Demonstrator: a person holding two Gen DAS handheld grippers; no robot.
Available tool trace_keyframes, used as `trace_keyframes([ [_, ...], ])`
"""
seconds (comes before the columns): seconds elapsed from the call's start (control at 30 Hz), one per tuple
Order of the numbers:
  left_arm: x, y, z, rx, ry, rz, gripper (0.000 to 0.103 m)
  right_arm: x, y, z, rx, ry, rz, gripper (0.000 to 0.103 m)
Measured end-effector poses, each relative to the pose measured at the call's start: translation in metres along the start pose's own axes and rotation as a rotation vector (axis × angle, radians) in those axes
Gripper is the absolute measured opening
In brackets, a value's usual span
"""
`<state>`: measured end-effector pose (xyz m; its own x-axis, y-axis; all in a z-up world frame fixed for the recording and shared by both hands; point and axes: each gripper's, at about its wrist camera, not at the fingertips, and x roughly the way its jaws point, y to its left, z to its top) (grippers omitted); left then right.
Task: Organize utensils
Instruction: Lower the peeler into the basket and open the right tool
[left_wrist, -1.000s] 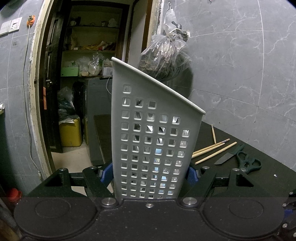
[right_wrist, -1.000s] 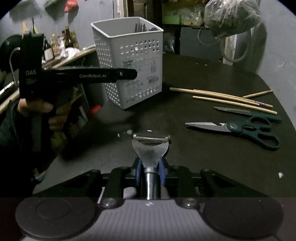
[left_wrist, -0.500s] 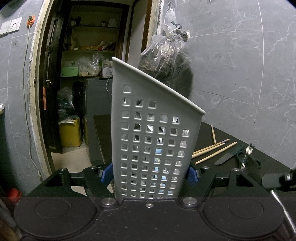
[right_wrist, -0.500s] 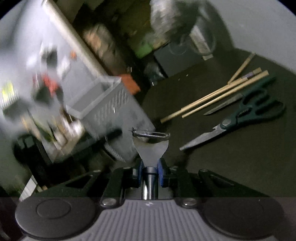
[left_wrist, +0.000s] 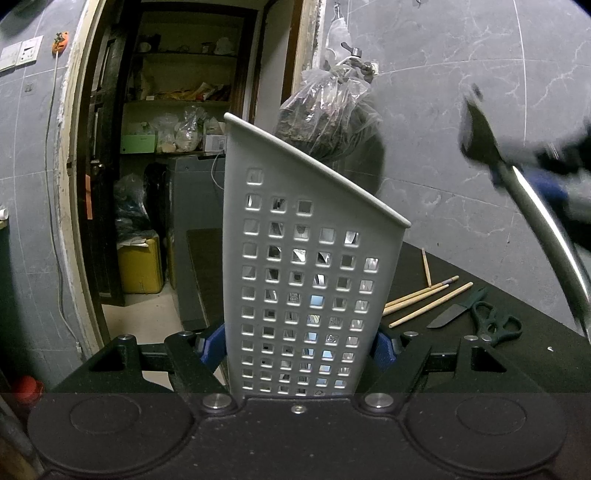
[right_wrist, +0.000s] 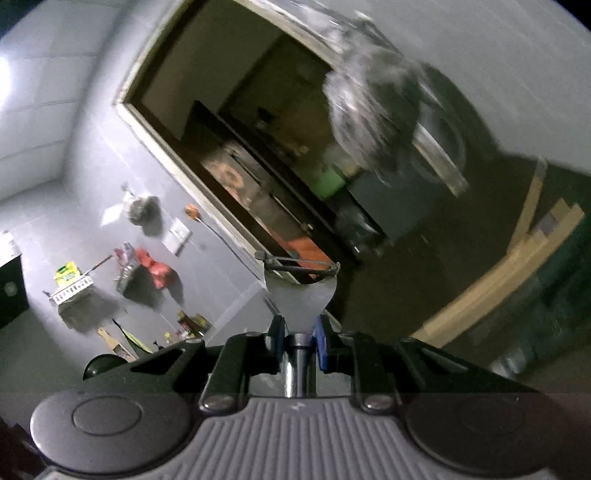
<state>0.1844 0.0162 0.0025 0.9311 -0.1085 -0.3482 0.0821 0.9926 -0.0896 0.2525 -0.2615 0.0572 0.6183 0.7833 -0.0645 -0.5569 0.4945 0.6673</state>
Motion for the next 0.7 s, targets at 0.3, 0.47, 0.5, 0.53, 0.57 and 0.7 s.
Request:
trace_keyframes([
  [0.3,0.000,0.001,0.000,0.000,0.000,-0.003,0.077,0.057,0.044,0.037,-0.119,-0.147,0.085,0.020],
  [0.47,0.002,0.000,0.001,-0.001,0.000,-0.008,0.077,0.090,0.049,0.036,-0.142,-0.226,0.107,0.020],
  [0.5,0.003,0.000,0.001,-0.001,0.000,-0.009,0.077,0.094,0.048,0.035,-0.139,-0.227,0.108,0.020],
  [0.53,0.003,0.000,0.001,-0.001,-0.001,-0.010,0.077,0.100,0.047,0.033,-0.146,-0.230,0.104,0.020],
  [0.57,0.003,0.000,0.001,-0.002,-0.001,-0.011,0.077,0.104,0.047,0.031,-0.159,-0.233,0.096,0.020],
  [0.7,0.004,0.002,-0.001,-0.004,-0.005,-0.014,0.077,0.113,0.045,0.016,-0.210,-0.257,0.054,0.020],
])
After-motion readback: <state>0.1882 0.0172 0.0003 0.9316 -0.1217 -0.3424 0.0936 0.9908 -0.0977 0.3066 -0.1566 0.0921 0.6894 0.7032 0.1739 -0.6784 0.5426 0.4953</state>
